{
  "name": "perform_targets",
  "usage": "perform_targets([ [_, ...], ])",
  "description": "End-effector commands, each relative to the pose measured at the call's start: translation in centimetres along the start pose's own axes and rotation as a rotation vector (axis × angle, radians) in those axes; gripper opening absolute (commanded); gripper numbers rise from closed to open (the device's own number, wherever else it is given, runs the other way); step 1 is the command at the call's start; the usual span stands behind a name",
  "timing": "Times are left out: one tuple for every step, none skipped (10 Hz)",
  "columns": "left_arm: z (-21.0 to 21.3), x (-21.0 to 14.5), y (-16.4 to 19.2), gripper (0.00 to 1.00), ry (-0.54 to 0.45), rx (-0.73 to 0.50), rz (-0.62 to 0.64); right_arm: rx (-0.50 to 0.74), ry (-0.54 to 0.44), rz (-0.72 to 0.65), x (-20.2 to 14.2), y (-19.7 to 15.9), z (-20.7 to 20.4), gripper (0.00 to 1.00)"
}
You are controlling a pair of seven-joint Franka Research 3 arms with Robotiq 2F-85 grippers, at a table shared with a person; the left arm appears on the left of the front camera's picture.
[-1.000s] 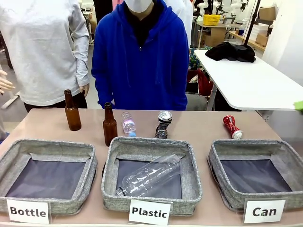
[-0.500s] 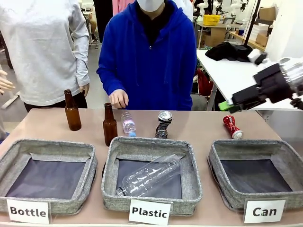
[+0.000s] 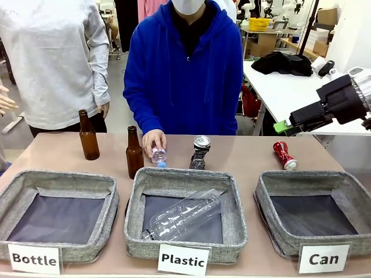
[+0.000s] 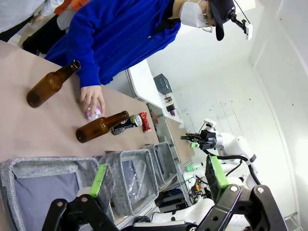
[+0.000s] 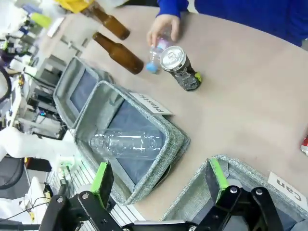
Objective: Sort the can waste into the basket.
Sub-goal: Pick up the can waste from the table and place it in the right Fabric basket.
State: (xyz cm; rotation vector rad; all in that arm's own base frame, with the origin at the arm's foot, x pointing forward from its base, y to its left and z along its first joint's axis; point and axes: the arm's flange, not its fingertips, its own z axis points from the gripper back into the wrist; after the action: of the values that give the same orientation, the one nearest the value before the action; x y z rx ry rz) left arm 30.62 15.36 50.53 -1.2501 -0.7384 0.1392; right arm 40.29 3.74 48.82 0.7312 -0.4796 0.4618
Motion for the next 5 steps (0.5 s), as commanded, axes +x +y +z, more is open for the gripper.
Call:
perform_targets([
  [0.1,0.0,-0.1,1.00,-0.004,-0.013,-0.022,-0.005,0.017,-0.006,1.3,-0.5,-0.7,1.00],
  [0.1,0.0,-0.1,1.00,-0.004,-0.013,-0.022,0.012,-0.017,0.124,2.3,-2.0,-1.7,1.00],
  [0.1,0.0,-0.1,1.00,-0.004,-0.013,-0.022,0.053,-0.023,0.273,2.8,-3.5,-2.7,1.00],
  [0.1,0.0,-0.1,1.00,-0.004,-0.013,-0.022,0.071,-0.034,0.401,3.3,-4.6,-3.7,1.00],
  [0.1,0.0,-0.1,1.00,-0.004,-0.013,-0.022,0.033,-0.041,0.501,3.6,-5.6,-4.5,1.00],
])
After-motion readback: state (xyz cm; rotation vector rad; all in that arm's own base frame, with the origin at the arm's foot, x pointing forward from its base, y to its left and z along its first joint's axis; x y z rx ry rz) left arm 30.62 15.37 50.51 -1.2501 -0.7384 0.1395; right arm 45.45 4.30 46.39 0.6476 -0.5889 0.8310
